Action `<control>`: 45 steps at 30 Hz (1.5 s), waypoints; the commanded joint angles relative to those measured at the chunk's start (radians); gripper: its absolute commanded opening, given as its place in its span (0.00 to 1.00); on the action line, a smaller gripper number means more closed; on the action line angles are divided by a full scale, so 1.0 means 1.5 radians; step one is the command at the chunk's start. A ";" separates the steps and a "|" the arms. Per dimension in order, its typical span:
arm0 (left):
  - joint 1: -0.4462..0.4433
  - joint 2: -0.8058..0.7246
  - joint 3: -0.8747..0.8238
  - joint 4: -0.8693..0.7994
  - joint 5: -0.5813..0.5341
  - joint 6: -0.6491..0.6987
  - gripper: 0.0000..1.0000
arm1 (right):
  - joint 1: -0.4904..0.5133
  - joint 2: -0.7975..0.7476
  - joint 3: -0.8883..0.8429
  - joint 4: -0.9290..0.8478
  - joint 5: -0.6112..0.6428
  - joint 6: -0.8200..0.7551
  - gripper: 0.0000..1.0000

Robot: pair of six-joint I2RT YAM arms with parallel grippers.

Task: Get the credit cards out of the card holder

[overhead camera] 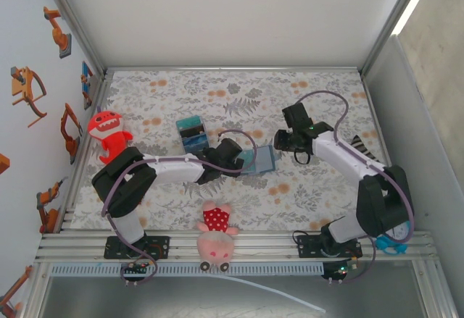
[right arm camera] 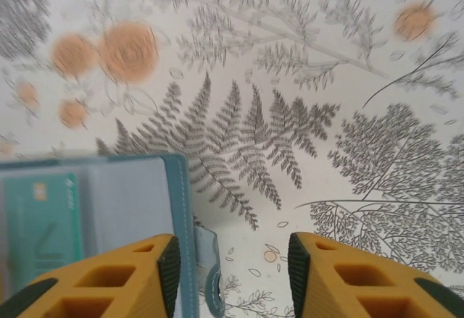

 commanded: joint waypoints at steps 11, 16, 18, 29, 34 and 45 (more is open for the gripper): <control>-0.004 -0.041 -0.012 -0.003 -0.019 -0.073 0.97 | 0.013 -0.108 -0.120 0.210 -0.214 0.118 0.21; -0.002 -0.039 -0.008 0.000 -0.003 -0.089 0.97 | 0.034 -0.071 -0.152 0.267 -0.268 0.141 0.17; 0.000 -0.034 -0.006 -0.005 -0.003 -0.099 0.97 | 0.042 -0.053 -0.154 0.277 -0.280 0.142 0.16; 0.010 -0.009 0.005 -0.004 0.027 -0.112 0.97 | 0.049 0.049 -0.149 0.294 -0.295 0.146 0.18; 0.014 -0.006 0.005 -0.021 0.028 -0.128 0.97 | 0.049 0.076 -0.145 0.297 -0.302 0.148 0.22; 0.014 0.008 0.017 -0.052 0.023 -0.121 0.97 | 0.049 0.120 -0.138 0.303 -0.331 0.146 0.19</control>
